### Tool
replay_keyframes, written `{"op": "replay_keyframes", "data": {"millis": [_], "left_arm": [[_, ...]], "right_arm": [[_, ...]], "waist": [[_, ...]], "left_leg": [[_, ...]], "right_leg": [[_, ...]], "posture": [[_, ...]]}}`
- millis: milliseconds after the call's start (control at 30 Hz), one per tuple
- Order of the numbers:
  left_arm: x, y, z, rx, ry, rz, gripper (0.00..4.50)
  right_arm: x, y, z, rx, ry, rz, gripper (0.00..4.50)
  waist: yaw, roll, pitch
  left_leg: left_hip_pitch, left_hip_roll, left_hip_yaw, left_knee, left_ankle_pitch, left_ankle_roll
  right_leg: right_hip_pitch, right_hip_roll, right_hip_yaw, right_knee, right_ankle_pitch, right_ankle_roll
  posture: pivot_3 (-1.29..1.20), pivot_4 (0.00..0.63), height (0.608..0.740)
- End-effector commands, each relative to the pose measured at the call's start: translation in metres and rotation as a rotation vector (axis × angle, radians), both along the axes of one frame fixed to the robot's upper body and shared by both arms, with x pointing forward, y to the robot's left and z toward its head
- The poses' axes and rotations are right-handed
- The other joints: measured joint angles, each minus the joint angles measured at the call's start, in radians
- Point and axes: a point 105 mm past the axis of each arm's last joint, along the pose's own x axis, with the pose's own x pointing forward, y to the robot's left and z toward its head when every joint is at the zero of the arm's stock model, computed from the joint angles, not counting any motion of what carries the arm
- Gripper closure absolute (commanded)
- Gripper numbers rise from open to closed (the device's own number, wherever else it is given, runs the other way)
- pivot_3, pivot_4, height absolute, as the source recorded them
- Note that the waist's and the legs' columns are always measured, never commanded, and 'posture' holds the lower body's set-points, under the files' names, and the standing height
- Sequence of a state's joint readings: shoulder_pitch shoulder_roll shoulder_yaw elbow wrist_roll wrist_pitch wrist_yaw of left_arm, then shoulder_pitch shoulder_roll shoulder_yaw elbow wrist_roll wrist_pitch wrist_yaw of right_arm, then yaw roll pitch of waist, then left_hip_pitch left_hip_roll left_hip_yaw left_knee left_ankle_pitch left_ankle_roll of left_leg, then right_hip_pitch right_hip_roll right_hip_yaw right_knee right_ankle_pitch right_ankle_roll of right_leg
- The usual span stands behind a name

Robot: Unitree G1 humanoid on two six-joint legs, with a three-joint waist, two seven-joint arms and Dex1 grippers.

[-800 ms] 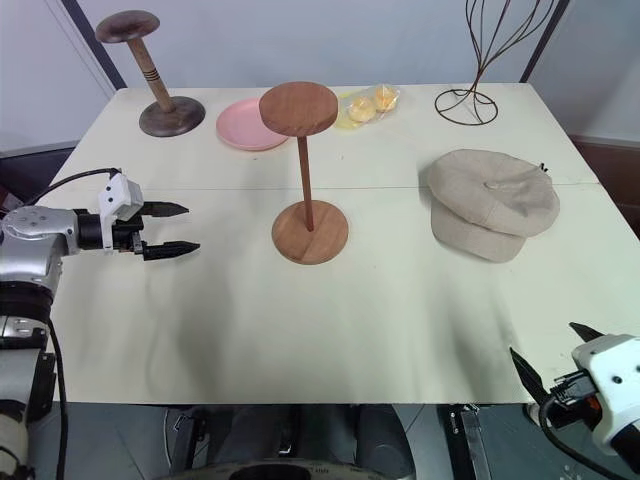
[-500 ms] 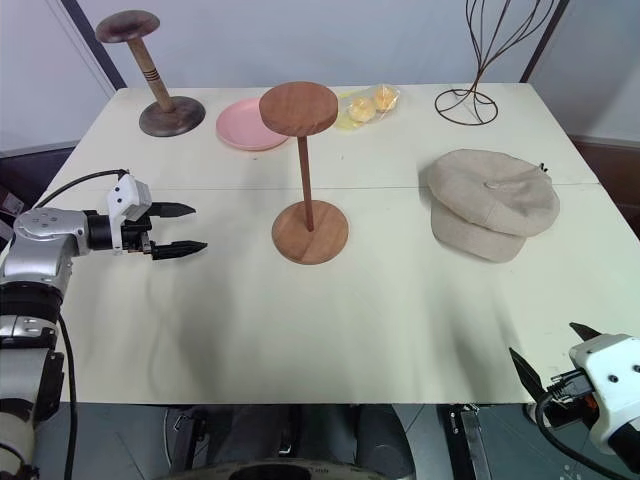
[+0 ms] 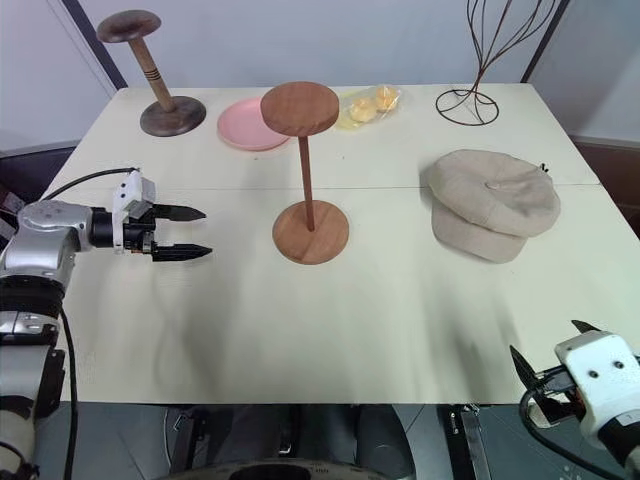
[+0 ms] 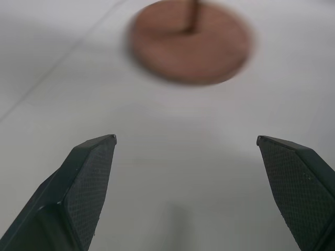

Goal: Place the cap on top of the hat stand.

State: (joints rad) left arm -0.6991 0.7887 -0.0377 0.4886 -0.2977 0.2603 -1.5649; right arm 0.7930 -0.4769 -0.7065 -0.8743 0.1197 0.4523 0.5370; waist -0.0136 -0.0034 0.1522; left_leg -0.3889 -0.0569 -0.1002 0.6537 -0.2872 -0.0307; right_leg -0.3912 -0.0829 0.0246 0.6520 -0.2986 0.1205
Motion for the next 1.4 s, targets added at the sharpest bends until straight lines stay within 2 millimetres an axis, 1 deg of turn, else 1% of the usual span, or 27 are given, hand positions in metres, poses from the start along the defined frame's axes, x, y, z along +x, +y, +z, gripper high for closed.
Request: {"op": "replay_keyframes", "data": {"millis": [33,133,233,367,400,467,533,600,700,733,833,900,1033,1100,1133,1200,1233,1267,1367,1400], "left_arm": [[-0.024,-0.029,0.034,-0.049,0.019,-0.186,0.0],[-0.043,-0.049,0.044,-0.037,0.047,-0.319,0.0],[-0.051,-0.06,0.048,-0.012,0.039,-0.4,0.0],[-0.05,-0.072,0.053,-0.023,0.021,-0.454,0.0],[-0.049,-0.074,0.054,-0.024,0.016,-0.463,0.0],[-0.047,-0.079,0.055,-0.033,0.003,-0.477,0.0],[-0.046,-0.083,0.056,-0.041,-0.007,-0.487,0.0],[-0.045,-0.085,0.057,-0.048,-0.013,-0.491,0.0],[-0.044,-0.087,0.059,-0.058,-0.015,-0.492,0.0],[-0.043,-0.087,0.059,-0.061,-0.015,-0.492,0.0],[-0.043,-0.088,0.059,-0.066,-0.017,-0.492,0.0],[-0.042,-0.088,0.06,-0.07,-0.019,-0.488,0.0],[-0.039,-0.087,0.062,-0.077,-0.03,-0.472,0.0],[-0.037,-0.087,0.062,-0.078,-0.032,-0.467,0.0],[-0.037,-0.087,0.062,-0.079,-0.033,-0.465,0.0],[-0.037,-0.087,0.063,-0.082,-0.036,-0.464,0.0],[-0.036,-0.087,0.063,-0.083,-0.037,-0.464,0.0],[-0.036,-0.088,0.064,-0.084,-0.037,-0.464,0.0],[-0.037,-0.088,0.065,-0.086,-0.037,-0.463,0.0],[-0.037,-0.088,0.065,-0.087,-0.036,-0.462,0.0]], "right_arm": [[0.011,0.001,0.007,-0.12,-0.043,-0.041,0.02],[0.027,0.003,0.001,-0.191,-0.065,-0.077,0.02],[0.045,0.001,-0.006,-0.245,-0.082,-0.103,0.02],[0.077,0.0,-0.018,-0.271,-0.094,-0.115,0.02],[0.084,0.0,-0.018,-0.28,-0.105,-0.119,0.02],[0.111,-0.001,-0.017,-0.324,-0.137,-0.101,0.02],[0.131,-0.007,-0.016,-0.364,-0.156,-0.108,0.02],[0.149,-0.013,-0.016,-0.393,-0.17,-0.117,0.02],[0.168,-0.016,-0.014,-0.387,-0.198,-0.128,0.02],[0.176,-0.015,-0.013,-0.383,-0.209,-0.122,0.02],[0.189,-0.008,-0.01,-0.377,-0.232,-0.095,0.02],[0.195,0.003,-0.009,-0.368,-0.245,-0.056,0.02],[0.196,0.017,-0.009,-0.355,-0.263,-0.018,0.02],[0.196,0.022,-0.009,-0.353,-0.267,-0.01,0.55],[0.196,0.023,-0.011,-0.351,-0.267,-0.008,0.91],[0.196,0.022,-0.013,-0.35,-0.264,-0.01,1.95],[0.196,0.022,-0.014,-0.35,-0.263,-0.012,2.38],[0.196,0.022,-0.015,-0.35,-0.263,-0.013,2.98],[0.196,0.019,-0.013,-0.354,-0.268,-0.019,4.26],[0.196,0.017,-0.012,-0.356,-0.269,-0.024,4.44]], "waist": [[0.0,0.001,0.0],[-0.004,0.001,-0.001],[-0.003,0.002,-0.001],[-0.001,0.001,0.0],[0.0,0.001,0.0],[0.001,0.002,0.0],[-0.008,0.001,0.0],[-0.006,0.002,0.0],[-0.005,0.002,0.001],[-0.004,0.002,0.001],[-0.004,0.002,0.001],[-0.006,0.002,0.001],[-0.007,0.002,0.001],[-0.007,0.002,0.001],[-0.007,0.002,0.001],[-0.007,0.002,0.001],[-0.006,0.002,0.001],[-0.006,0.002,0.001],[-0.007,0.002,0.001],[-0.007,0.002,0.001]], "left_leg": [[0.0,0.0,0.0,0.0,0.0,0.0],[0.0,0.001,0.0,0.0,0.0,0.0],[0.0,0.001,0.001,0.0,0.0,0.0],[0.0,0.0,0.001,0.002,0.0,0.0],[0.0,0.0,0.001,0.002,0.0,0.0],[0.0,0.0,0.002,0.003,0.0,0.0],[-0.001,0.0,0.002,0.005,0.0,0.001],[-0.001,0.0,0.005,0.007,-0.001,0.002],[-0.001,0.001,0.005,0.007,-0.001,0.002],[-0.002,0.001,0.006,0.007,-0.001,0.002],[-0.002,0.001,0.007,0.008,0.0,0.0],[-0.002,0.001,0.007,0.008,0.0,0.0],[-0.002,0.001,0.009,0.008,0.0,0.0],[-0.002,0.001,0.009,0.008,0.0,0.0],[-0.002,0.001,0.01,0.008,0.0,0.001],[-0.002,0.001,0.01,0.008,0.0,0.001],[-0.002,0.001,0.01,0.008,0.0,0.0],[-0.002,0.001,0.01,0.008,0.0,0.0],[-0.002,0.0,0.011,0.009,0.0,0.0],[-0.002,0.0,0.011,0.009,0.0,0.0]], "right_leg": [[0.0,0.0,0.0,0.0,0.0,0.0],[-0.001,0.001,0.001,0.001,0.0,0.0],[-0.001,0.001,0.001,0.001,0.0,-0.001],[-0.001,0.001,0.001,0.002,0.0,-0.001],[-0.001,0.001,0.001,0.002,0.0,-0.001],[-0.001,0.001,0.001,0.002,0.0,-0.001],[-0.002,0.001,0.002,0.003,0.0,-0.001],[-0.002,0.0,0.003,0.005,0.0,-0.001],[-0.004,0.001,0.004,0.006,-0.001,-0.001],[-0.004,0.001,0.004,0.006,-0.001,-0.001],[-0.005,0.0,0.005,0.007,-0.001,-0.001],[-0.005,0.001,0.005,0.007,-0.001,-0.001],[-0.006,0.001,0.007,0.009,-0.001,-0.001],[-0.007,0.001,0.008,0.009,-0.001,-0.001],[-0.007,0.001,0.008,0.01,-0.001,-0.001],[-0.008,0.001,0.009,0.01,-0.001,-0.001],[-0.008,0.001,0.009,0.01,-0.001,-0.001],[-0.008,0.001,0.009,0.01,-0.001,-0.001],[-0.008,0.001,0.01,0.011,-0.001,-0.001],[-0.008,0.001,0.01,0.011,-0.001,-0.001]], "posture": [[0.0,0.15,0.74],[0.0,0.15,0.74],[0.0,0.15,0.74],[0.0,0.15,0.74],[0.0,0.15,0.74],[0.0,0.15,0.74],[0.0,0.15,0.74],[0.0,0.15,0.74],[0.0,0.15,0.74],[0.0,0.15,0.74],[0.0,0.15,0.74],[0.0,0.15,0.74],[0.0,0.15,0.74],[0.0,0.15,0.74],[0.0,0.15,0.74],[0.0,0.15,0.74],[0.0,0.15,0.74],[0.0,0.15,0.74],[0.0,0.15,0.74],[0.0,0.15,0.74]]}}
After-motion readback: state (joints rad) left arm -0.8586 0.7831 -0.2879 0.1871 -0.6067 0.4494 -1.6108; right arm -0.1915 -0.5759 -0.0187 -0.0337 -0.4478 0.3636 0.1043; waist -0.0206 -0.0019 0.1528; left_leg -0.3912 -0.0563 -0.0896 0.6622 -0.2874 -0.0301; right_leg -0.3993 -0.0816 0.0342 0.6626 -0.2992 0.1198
